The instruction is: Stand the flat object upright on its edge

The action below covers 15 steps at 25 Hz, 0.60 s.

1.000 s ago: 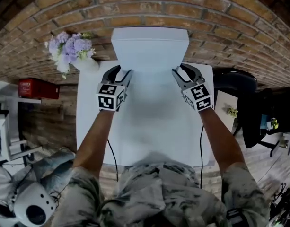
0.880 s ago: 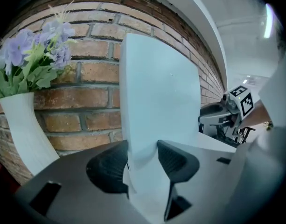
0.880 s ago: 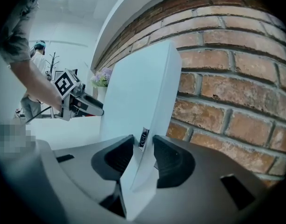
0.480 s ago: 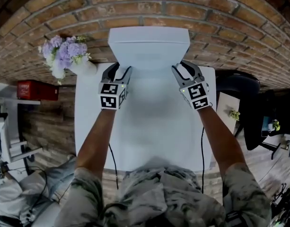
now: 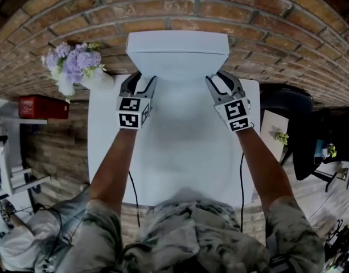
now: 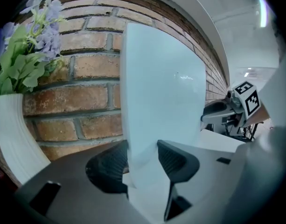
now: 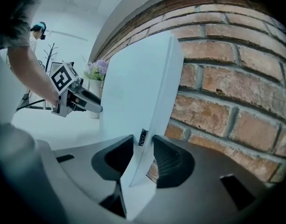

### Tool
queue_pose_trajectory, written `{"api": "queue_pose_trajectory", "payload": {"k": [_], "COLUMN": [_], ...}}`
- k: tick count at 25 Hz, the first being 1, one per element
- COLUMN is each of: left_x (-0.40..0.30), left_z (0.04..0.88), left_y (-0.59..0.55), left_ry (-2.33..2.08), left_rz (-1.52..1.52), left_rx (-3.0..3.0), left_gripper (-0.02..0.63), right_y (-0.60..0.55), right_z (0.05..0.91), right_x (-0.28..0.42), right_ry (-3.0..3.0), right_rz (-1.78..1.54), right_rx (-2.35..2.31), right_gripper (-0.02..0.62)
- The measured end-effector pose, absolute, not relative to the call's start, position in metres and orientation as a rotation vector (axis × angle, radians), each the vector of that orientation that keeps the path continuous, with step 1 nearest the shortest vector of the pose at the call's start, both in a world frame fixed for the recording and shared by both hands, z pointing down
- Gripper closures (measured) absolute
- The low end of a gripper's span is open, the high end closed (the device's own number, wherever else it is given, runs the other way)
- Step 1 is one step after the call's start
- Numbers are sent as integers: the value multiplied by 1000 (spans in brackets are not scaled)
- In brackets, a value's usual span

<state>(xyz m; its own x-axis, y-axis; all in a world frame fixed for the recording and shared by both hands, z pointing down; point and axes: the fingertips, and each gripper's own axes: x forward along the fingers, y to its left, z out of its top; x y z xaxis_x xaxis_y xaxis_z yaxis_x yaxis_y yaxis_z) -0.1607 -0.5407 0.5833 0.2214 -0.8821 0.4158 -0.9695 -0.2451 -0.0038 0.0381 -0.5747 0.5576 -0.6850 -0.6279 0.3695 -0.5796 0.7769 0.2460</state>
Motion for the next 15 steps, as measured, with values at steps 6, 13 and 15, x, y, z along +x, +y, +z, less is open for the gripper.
{"api": "queue_pose_trajectory", "payload": {"k": [6, 13, 15], "left_x": [-160, -161, -162], "left_z": [584, 583, 581], "left_y": [-540, -535, -533], "left_ry": [-1736, -1731, -1743], "left_rz": [502, 514, 524], "left_rx": [2240, 2212, 2203], "left_gripper": [390, 390, 390], "right_y": [-575, -573, -574], "right_z": [558, 560, 560], "right_x": [39, 40, 40], "right_ry": [-2522, -2517, -2518], "right_rz": [-147, -64, -37], "right_rx": [924, 916, 931], "right_gripper": [439, 416, 404]}}
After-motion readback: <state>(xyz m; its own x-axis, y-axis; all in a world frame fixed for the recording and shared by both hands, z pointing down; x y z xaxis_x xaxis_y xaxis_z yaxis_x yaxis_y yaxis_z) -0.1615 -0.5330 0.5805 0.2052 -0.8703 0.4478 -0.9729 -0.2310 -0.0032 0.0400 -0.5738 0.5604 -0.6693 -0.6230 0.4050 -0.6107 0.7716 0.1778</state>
